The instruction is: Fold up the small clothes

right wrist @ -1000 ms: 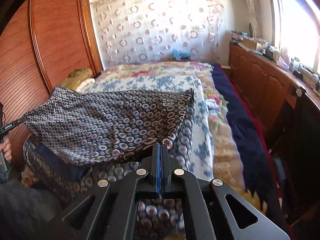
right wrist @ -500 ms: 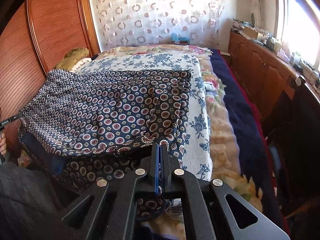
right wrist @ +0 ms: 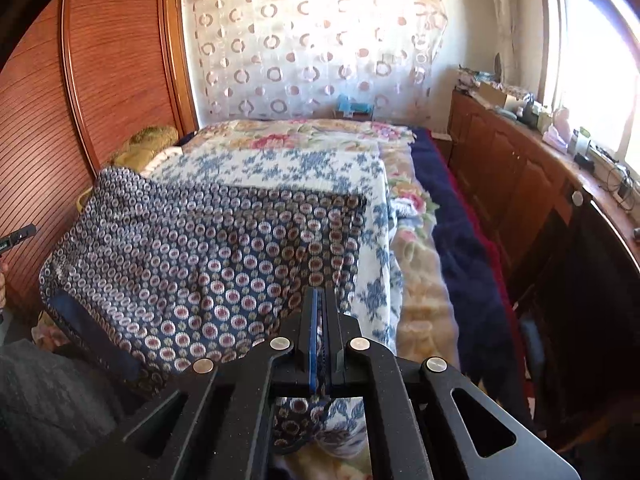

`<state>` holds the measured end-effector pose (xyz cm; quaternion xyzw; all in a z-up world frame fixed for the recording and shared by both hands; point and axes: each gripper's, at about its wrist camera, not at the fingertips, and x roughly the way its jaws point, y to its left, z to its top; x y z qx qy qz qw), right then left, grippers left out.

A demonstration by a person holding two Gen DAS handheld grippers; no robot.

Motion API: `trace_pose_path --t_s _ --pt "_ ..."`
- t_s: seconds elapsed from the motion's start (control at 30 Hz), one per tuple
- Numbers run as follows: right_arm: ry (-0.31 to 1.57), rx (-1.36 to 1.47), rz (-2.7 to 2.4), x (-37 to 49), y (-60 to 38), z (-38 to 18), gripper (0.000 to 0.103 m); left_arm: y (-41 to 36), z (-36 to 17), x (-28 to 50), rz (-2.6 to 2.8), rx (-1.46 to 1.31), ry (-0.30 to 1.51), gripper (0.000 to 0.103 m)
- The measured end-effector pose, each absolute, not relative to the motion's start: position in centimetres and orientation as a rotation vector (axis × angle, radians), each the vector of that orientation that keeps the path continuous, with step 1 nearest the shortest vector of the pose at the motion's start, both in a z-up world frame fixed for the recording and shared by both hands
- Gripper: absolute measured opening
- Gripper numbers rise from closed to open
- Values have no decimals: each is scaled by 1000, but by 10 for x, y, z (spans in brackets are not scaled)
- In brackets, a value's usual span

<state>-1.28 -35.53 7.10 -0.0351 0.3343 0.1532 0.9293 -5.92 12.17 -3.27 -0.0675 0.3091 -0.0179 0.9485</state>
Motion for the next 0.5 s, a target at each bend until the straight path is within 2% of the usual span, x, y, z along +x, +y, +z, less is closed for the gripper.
trace_pose_path --t_s 0.07,0.13,0.33,0.5 --pt "672 -70 312 -10 -353 73 6 120 -31 -56 -33 -138 615 77" --pt "663 -76 310 -8 -349 72 18 121 -30 -51 -40 -163 610 77" --pt "632 -74 330 13 -331 63 40 114 -32 -27 7 -153 629 77" --pt "637 -68 340 42 -316 52 44 117 -41 1 -11 -191 639 77"
